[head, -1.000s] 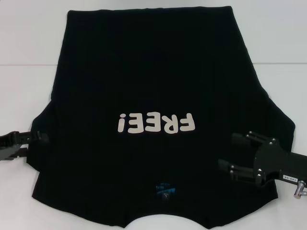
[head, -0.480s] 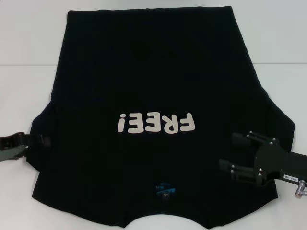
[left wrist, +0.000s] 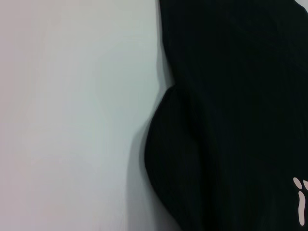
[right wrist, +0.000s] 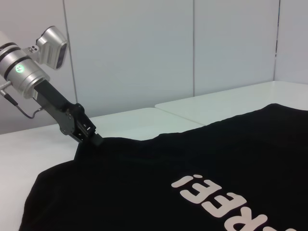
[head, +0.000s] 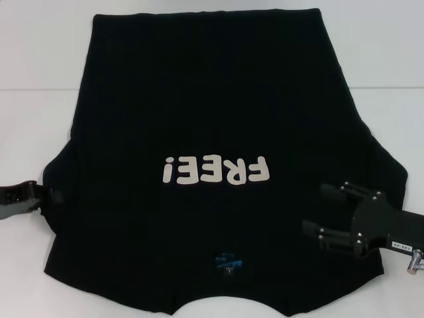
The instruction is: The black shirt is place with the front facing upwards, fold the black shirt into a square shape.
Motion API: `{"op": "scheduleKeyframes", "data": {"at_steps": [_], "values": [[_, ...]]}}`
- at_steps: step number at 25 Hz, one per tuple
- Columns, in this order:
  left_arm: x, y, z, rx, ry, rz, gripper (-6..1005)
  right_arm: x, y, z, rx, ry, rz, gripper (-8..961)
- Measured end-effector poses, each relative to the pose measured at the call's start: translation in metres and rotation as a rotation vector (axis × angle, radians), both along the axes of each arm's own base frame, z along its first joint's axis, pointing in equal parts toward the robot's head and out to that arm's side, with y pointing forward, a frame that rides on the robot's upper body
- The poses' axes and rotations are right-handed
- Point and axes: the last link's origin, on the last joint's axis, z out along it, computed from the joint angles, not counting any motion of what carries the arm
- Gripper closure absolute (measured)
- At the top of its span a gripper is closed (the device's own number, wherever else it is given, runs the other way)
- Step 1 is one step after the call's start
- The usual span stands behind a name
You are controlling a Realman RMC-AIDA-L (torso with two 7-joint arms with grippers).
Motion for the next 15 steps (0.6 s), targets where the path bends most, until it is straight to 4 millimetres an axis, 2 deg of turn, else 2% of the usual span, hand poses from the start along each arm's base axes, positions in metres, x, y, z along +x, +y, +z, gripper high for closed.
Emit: {"op": "scheduleKeyframes", "data": {"at_steps": [8,14,15], "values": [[-0.0012,0.0009,-0.0011,0.017,0.015,0.006,853,-0.0002,0.0001,0.0005,-0.001,0.009,-0.009,92],[-0.0032,0.0001,0.0030,0.025,0.013,0.012,998,-0.0001,0.0006,0.0019,0.002,0.016,-0.015,93],[-0.0043,-0.0005,0.0046,0.031,0.012,0.016,998,0.0000,0.0007,0.0020,0.003,0.016,-0.015,93]]}}
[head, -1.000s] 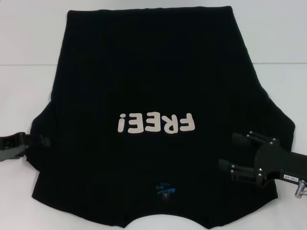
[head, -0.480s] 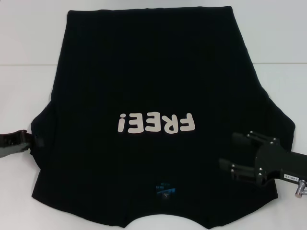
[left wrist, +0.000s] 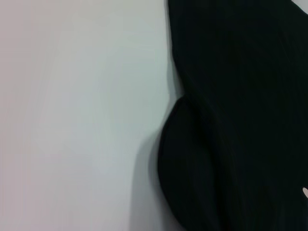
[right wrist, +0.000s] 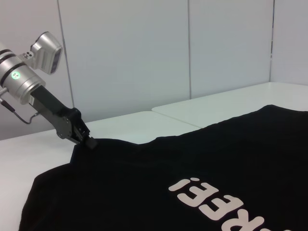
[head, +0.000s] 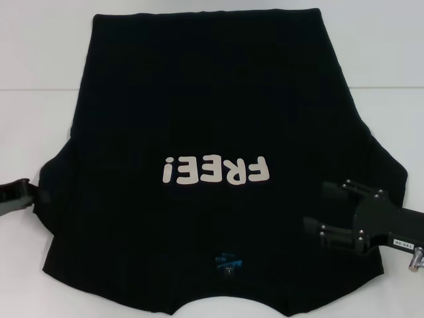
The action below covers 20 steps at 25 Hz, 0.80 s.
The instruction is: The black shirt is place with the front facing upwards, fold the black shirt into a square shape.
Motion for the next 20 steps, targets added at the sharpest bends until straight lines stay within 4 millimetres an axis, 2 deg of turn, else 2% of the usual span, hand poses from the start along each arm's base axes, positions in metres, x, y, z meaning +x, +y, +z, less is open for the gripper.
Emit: {"op": "scheduleKeyframes", "data": {"at_steps": [10,20], "values": [[-0.015,-0.007,0.025,0.080,-0.002,0.051,997,0.000,0.000,0.000,0.001,0.000,0.000,93],[-0.019,-0.011,0.028,0.111,-0.030,0.076,997,0.000,0.000,0.000,0.000,-0.001,0.001,93]]}}
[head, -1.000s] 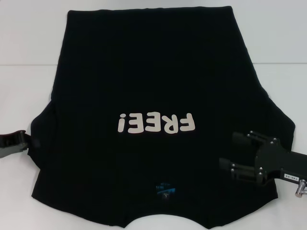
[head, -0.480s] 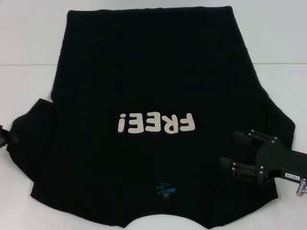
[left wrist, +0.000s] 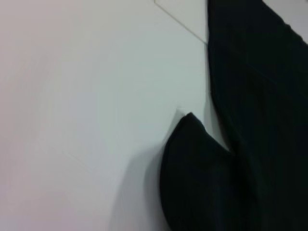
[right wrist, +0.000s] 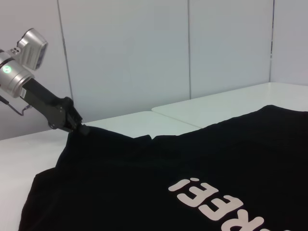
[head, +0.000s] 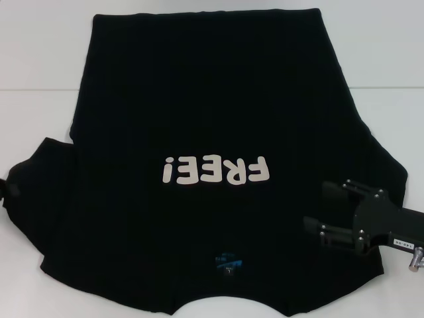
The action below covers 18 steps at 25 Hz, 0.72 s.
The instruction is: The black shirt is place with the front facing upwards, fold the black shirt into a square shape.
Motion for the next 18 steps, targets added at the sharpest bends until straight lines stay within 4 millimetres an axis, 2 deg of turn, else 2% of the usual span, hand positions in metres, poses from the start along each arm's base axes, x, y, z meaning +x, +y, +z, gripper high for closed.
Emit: {"op": "scheduleKeyframes", "data": {"at_steps": [7,14,18], "values": [[0.007,0.003,0.007,0.058,-0.033,-0.022,996,0.001,-0.001,0.000,0.000,0.000,-0.002,93],[0.004,-0.001,0.005,0.056,-0.038,-0.011,996,0.001,-0.002,-0.001,-0.002,0.003,-0.006,93],[0.013,0.004,0.004,0.037,-0.041,-0.047,996,0.001,-0.003,-0.001,-0.004,0.005,-0.007,93]]}}
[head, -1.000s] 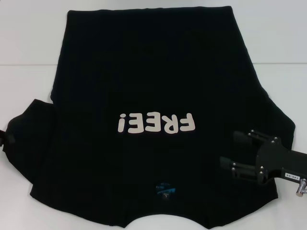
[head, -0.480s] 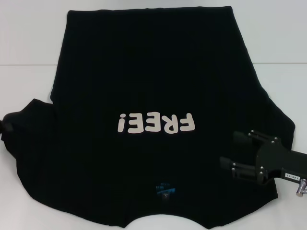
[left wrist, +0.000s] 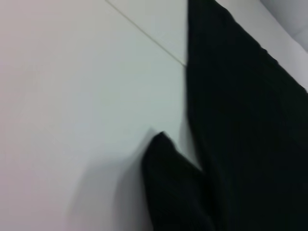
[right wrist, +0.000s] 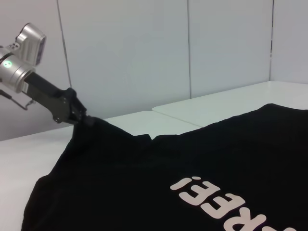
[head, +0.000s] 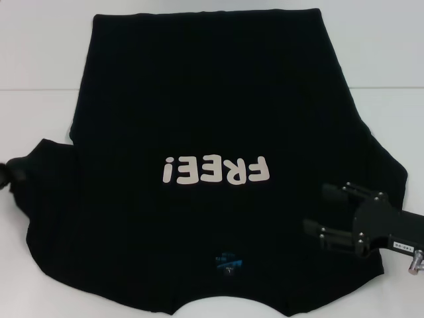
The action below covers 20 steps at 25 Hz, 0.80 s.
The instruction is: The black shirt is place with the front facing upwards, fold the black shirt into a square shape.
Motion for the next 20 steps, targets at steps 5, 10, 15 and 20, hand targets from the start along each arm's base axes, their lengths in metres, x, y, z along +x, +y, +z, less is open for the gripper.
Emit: {"op": "scheduleKeyframes", "data": {"at_steps": [5,10,15,20], "values": [[0.034,0.019,-0.008,-0.044,0.052,-0.119,996,0.000,-0.002,-0.002,-0.004,0.005,-0.004,92],[0.075,0.037,-0.027,-0.112,0.106,-0.247,995,0.000,-0.002,-0.002,-0.008,0.005,-0.003,92],[0.095,0.044,-0.046,-0.161,0.101,-0.306,974,0.000,-0.003,-0.004,-0.016,0.004,-0.002,92],[0.108,0.044,-0.068,-0.209,0.042,-0.405,867,0.000,-0.004,-0.006,-0.020,0.006,-0.007,92]]}}
